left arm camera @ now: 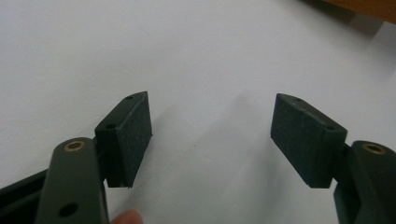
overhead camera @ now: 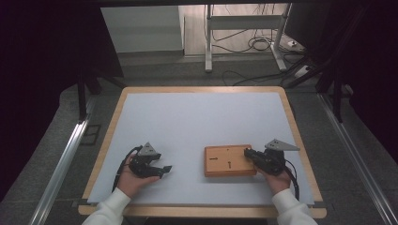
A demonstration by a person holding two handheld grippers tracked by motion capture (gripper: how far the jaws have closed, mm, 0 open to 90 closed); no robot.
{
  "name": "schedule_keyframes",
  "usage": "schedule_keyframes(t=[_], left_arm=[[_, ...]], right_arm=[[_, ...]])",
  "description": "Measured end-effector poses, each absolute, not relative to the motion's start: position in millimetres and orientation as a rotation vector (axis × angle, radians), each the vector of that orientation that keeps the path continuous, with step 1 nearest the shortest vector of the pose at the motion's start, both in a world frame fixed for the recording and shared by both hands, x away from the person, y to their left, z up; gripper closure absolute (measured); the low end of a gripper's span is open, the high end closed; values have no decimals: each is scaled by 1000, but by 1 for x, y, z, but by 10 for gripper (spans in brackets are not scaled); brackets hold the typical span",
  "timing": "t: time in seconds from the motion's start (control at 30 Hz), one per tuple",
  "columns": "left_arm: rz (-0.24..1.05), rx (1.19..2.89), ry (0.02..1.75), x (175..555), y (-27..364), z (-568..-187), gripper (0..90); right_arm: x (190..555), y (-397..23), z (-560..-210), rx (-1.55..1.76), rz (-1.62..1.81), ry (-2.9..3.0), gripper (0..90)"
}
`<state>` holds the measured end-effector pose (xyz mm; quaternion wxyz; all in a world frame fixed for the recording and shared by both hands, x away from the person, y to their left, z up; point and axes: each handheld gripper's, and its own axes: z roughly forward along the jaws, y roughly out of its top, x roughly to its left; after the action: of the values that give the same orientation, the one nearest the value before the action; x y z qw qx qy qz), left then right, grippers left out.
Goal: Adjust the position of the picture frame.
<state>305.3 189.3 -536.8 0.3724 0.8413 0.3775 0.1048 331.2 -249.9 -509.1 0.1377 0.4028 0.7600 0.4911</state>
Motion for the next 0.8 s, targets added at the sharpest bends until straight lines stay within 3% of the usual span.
schedule_keyframes(t=[0.37, 0.8], left_arm=[[270, 2160, 963, 305, 188, -536, 286], [281, 2131, 988, 307, 195, -534, 286]], right_arm=[[331, -235, -509, 1087, 1421, 2270, 852], [328, -190, -515, 928, 1401, 2406, 851]])
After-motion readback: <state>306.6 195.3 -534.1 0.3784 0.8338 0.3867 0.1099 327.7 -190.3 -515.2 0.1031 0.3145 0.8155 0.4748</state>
